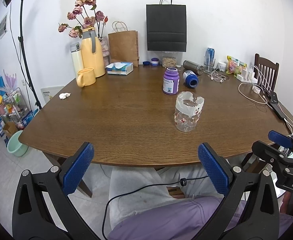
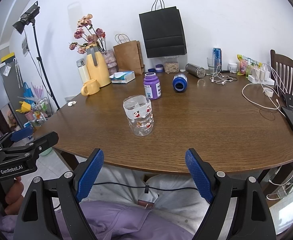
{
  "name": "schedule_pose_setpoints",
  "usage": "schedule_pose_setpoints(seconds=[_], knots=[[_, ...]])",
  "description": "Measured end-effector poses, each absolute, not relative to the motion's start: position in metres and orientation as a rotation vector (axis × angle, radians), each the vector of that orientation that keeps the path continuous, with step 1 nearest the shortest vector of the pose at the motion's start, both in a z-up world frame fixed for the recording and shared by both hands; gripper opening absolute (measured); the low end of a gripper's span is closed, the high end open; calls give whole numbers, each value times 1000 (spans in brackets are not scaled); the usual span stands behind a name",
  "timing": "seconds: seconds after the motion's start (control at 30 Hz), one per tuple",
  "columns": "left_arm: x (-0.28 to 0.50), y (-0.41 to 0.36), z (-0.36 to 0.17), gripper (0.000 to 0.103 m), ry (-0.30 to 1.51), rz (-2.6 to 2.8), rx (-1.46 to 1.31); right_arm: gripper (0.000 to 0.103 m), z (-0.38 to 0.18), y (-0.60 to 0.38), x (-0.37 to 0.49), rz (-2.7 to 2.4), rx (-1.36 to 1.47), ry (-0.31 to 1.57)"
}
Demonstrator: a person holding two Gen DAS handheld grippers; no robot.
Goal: Flip cup upright
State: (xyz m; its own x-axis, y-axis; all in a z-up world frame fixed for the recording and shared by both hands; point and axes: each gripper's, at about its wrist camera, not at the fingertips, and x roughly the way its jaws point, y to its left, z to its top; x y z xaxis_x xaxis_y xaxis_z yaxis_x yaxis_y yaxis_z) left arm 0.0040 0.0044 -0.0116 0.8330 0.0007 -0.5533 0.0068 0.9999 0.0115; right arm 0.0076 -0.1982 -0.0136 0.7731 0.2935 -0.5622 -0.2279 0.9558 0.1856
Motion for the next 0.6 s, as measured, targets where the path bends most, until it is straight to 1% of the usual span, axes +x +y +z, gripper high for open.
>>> schedule_pose_setpoints(seconds=[0.17, 0.6], knots=[[2, -1, -26, 103, 589, -3, 16, 87, -14, -198, 8, 283, 109, 627], [2, -3, -28, 103, 593, -4, 16, 87, -14, -198, 8, 283, 110, 628]])
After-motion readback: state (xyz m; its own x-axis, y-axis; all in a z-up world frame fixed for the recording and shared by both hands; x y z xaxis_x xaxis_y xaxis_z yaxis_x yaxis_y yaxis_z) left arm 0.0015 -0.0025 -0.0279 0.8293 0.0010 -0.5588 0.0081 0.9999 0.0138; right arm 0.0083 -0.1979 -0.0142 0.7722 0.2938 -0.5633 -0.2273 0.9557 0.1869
